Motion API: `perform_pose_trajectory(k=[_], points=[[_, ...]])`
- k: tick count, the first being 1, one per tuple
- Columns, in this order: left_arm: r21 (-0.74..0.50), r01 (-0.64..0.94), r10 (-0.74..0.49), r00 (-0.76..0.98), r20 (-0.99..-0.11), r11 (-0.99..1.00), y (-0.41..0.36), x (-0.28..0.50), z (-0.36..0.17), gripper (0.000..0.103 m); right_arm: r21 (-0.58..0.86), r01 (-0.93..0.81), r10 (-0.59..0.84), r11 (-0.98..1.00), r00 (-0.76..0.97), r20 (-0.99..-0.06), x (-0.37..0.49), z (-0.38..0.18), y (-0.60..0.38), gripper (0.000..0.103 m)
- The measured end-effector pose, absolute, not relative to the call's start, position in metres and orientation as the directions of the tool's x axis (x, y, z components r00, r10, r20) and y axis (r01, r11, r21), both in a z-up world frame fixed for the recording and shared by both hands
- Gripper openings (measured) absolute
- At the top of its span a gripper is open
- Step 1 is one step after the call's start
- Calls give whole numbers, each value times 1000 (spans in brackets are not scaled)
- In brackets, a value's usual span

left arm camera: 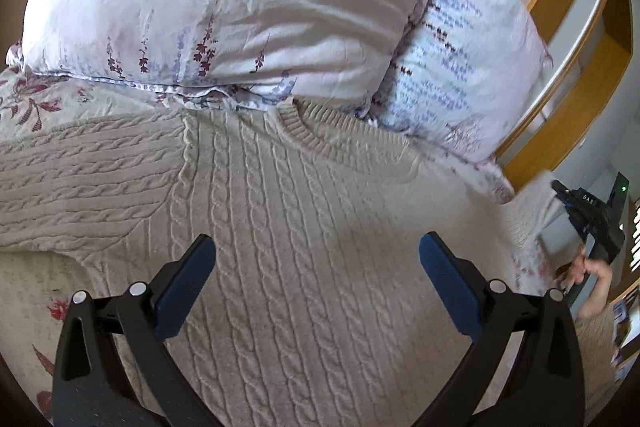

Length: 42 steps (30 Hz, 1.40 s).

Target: Fold small clothes

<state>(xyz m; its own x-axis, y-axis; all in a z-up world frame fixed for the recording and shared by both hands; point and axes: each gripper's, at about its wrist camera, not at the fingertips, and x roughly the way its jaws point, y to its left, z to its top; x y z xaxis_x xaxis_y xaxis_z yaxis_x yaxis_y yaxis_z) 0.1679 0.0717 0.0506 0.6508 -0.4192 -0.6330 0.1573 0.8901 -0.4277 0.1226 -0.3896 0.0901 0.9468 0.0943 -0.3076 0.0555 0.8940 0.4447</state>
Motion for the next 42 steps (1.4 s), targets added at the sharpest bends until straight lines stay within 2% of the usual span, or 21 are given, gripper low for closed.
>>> perform_pose_trajectory(k=[3, 4, 6, 9, 11, 13, 15, 20, 22, 24, 27, 28, 29, 31, 34, 37, 42], points=[[-462, 157, -442, 653, -614, 873, 72, 168, 52, 101, 386, -105, 252, 917, 902, -352, 140, 79, -321, 8], [-472, 158, -451, 652, -610, 867, 71, 168, 52, 101, 363, -157, 305, 919, 865, -399, 148, 66, -292, 8], [-486, 163, -465, 647, -604, 859, 68, 169, 52, 101, 322, -196, 343, 926, 795, -500, 165, 37, -252, 8], [-490, 175, -478, 637, -605, 854, 67, 167, 51, 101, 325, -202, 363, 924, 732, -576, 178, 12, -230, 10], [-491, 184, -485, 634, -602, 851, 67, 165, 52, 101, 376, -186, 387, 908, 716, -581, 178, 10, -236, 16], [-490, 186, -485, 634, -603, 852, 68, 165, 52, 101, 457, -161, 423, 875, 713, -559, 178, 16, -245, 38], [-506, 182, -496, 628, -600, 843, 70, 167, 50, 101, 526, -127, 441, 841, 725, -530, 174, 20, -256, 43], [-564, 169, -538, 601, -591, 808, 75, 169, 44, 98, 628, 8, 405, 778, 758, -511, 184, 26, -287, 42], [-569, 163, -539, 601, -591, 806, 77, 169, 43, 98, 564, 70, 301, 823, 788, -538, 187, 34, -287, 17], [-580, 159, -544, 601, -586, 799, 79, 169, 43, 98, 458, 91, 200, 884, 813, -546, 189, 49, -273, 13], [-611, 147, -562, 598, -571, 778, 83, 170, 42, 97, 373, -43, 230, 927, 850, -473, 183, 78, -234, 11], [-627, 140, -571, 594, -566, 767, 84, 171, 40, 96, 344, -143, 298, 928, 840, -454, 181, 83, -209, 12], [-637, 136, -579, 590, -563, 759, 84, 172, 40, 95, 323, -255, 389, 911, 791, -473, 182, 83, -182, 12], [-670, 120, -603, 571, -557, 732, 84, 177, 35, 92, 309, -370, 482, 876, 690, -541, 183, 72, -144, 32], [-690, 102, -619, 548, -562, 717, 81, 181, 29, 86, 327, -436, 540, 838, 583, -607, 181, 51, -119, 46], [-707, 62, -626, 523, -578, 705, 78, 189, 21, 82, 399, -382, 552, 834, 582, -596, 175, 41, -142, 51], [-741, -32, -640, 479, -600, 671, 74, 205, 3, 66, 622, -161, 565, 766, 630, -533, 160, 24, -224, 51]])
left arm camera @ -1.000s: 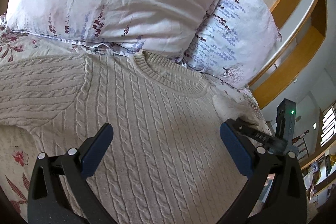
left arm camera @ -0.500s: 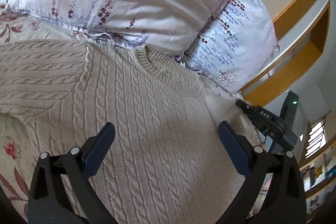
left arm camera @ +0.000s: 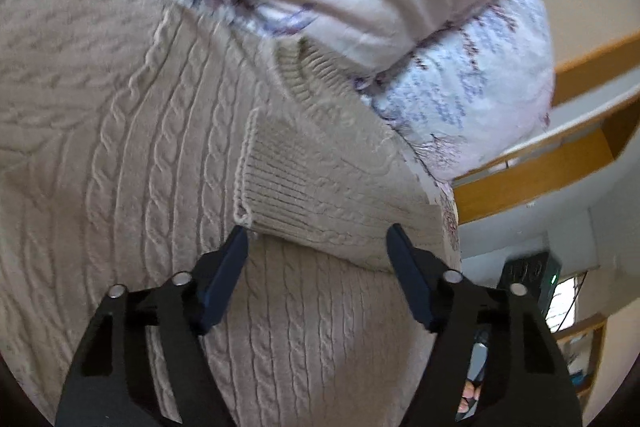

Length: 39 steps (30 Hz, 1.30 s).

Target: Fold small clothes

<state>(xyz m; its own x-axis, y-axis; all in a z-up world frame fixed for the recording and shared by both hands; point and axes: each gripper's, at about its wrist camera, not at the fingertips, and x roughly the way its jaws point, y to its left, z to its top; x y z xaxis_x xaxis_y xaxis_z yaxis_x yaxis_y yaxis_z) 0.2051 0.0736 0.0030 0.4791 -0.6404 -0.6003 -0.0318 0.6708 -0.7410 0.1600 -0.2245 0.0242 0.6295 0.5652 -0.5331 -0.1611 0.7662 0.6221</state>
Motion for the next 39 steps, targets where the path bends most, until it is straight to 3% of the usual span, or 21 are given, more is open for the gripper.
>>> perform_pose_trajectory(k=[4, 8, 11, 13, 17, 23, 25, 26, 27, 28, 29, 30, 34, 39], points=[[-735, -89, -615, 485, -622, 673, 74, 213, -6, 48, 768, 60, 514, 638, 709, -483, 147, -2, -301, 51], [-723, -104, -607, 471, -641, 683, 69, 228, -9, 9, 817, 171, 438, 550, 774, -457, 146, -15, -342, 49], [-684, -68, -574, 488, -657, 726, 65, 239, -3, 7, 810, 194, 371, 553, 813, -449, 150, -14, -354, 35], [-666, -21, -560, 521, -644, 746, 67, 239, 11, 7, 795, 194, 337, 574, 829, -446, 149, -10, -361, 10], [-556, 25, -466, 578, -670, 831, 72, 234, 24, 7, 755, 162, 312, 636, 841, -443, 144, -6, -351, 9], [-495, -29, -412, 513, -753, 869, 77, 230, 3, 12, 613, 208, 229, 762, 799, -556, 143, -12, -324, 10], [-495, -27, -412, 518, -750, 868, 81, 223, 6, 16, 564, 221, 185, 795, 798, -574, 139, -8, -318, 15], [-505, -27, -419, 521, -744, 863, 85, 218, 8, 24, 543, 224, 168, 809, 798, -579, 136, -5, -315, 21], [-521, -24, -431, 530, -730, 853, 94, 211, 11, 29, 532, 223, 158, 817, 799, -579, 132, -3, -314, 33], [-538, -21, -442, 544, -713, 843, 105, 202, 14, 41, 517, 223, 146, 826, 802, -579, 127, 0, -311, 48], [-548, -23, -445, 557, -701, 836, 113, 194, 17, 51, 516, 213, 146, 830, 809, -570, 121, 3, -309, 54], [-558, -34, -439, 579, -687, 829, 128, 182, 20, 55, 519, 203, 150, 830, 816, -558, 118, 4, -308, 57], [-584, -136, -372, 651, -662, 800, 192, 140, 23, 58, 528, 111, 214, 842, 830, -515, 107, 6, -296, 57], [-612, -327, -249, 701, -668, 720, 268, 105, 14, 52, 550, -27, 335, 835, 817, -469, 110, 0, -275, 57]])
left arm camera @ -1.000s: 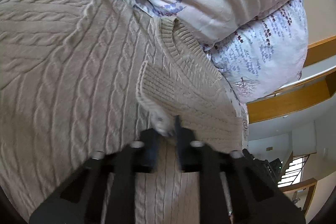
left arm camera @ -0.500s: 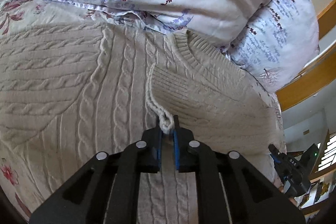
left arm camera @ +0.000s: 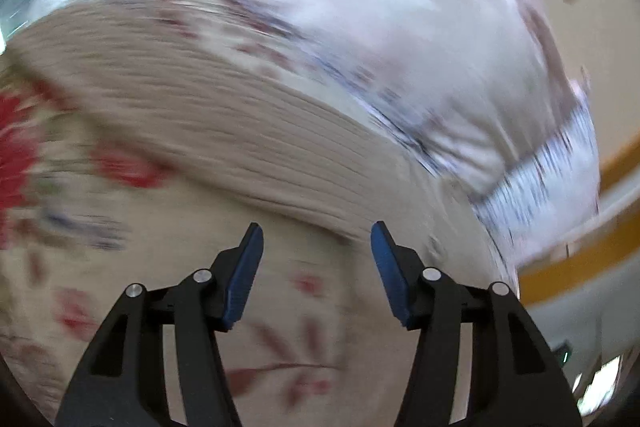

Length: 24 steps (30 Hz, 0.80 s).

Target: Fold small clothes

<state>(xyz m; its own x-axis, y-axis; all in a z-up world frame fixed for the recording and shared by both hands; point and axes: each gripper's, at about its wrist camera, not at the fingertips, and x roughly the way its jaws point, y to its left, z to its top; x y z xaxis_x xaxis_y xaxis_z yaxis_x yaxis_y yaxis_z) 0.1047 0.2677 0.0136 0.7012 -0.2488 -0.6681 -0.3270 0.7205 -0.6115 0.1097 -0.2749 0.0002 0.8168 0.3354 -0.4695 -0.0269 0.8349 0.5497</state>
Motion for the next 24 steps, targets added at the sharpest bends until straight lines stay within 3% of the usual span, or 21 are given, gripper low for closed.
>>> perform_pose_trajectory(k=[5, 18, 21, 22, 24], points=[[-642, -443, -202, 703, -682, 626, 309, 97, 0, 44, 545, -96, 394, 833, 795, -461, 114, -3, -258, 57], [-757, -533, -155, 770, -619, 378, 363, 101, -17, 29, 574, -135, 446, 808, 776, -445, 114, -6, -259, 65], [-749, -549, -127, 769, -627, 371, 369, 102, -16, 22, 578, -145, 457, 803, 772, -442, 115, -6, -259, 65], [-744, -555, -121, 766, -632, 371, 371, 103, -16, 12, 581, -148, 462, 800, 771, -439, 115, -6, -259, 66], [-748, -548, -117, 772, -624, 374, 371, 105, -13, 8, 585, -152, 467, 797, 769, -436, 115, -6, -259, 66]])
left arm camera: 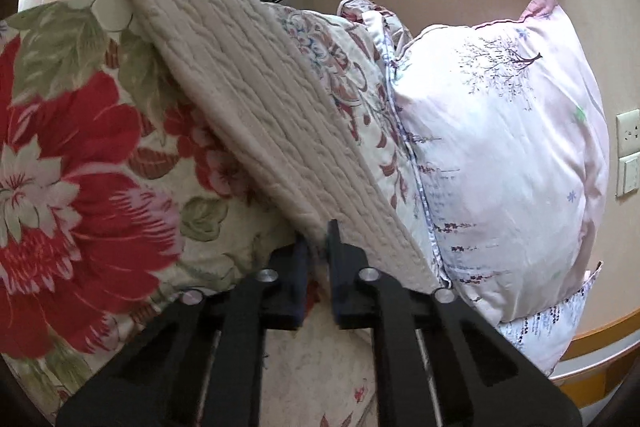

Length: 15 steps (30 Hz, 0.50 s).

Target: Fold small clothes

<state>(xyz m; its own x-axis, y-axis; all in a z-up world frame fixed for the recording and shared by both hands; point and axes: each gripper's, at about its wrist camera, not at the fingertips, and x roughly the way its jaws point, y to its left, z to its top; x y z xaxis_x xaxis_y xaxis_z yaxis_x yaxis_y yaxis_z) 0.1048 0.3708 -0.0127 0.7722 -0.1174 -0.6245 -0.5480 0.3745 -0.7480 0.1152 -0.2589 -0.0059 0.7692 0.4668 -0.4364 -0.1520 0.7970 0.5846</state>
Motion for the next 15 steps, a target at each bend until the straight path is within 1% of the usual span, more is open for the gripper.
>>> perform_pose_trajectory(k=[4, 8, 12, 14, 15], points=[[-757, -495, -88, 810, -580, 426, 359, 108, 12, 7, 592, -161, 478, 790, 766, -430, 115, -6, -260, 66], [-790, -391, -127, 857, -500, 471, 336, 120, 43, 6, 597, -167, 485, 785, 765, -424, 114, -5, -260, 66], [-806, -238, -222, 884, -411, 542, 285, 141, 75, 6, 601, -168, 488, 781, 764, -421, 114, -5, -261, 66], [-804, -172, -280, 879, -386, 569, 256, 153, 84, 6, 601, -167, 488, 781, 765, -421, 113, -4, -261, 66], [-801, -124, -328, 867, -374, 585, 234, 161, 88, 6, 601, -167, 488, 781, 764, -421, 113, -4, -261, 66]])
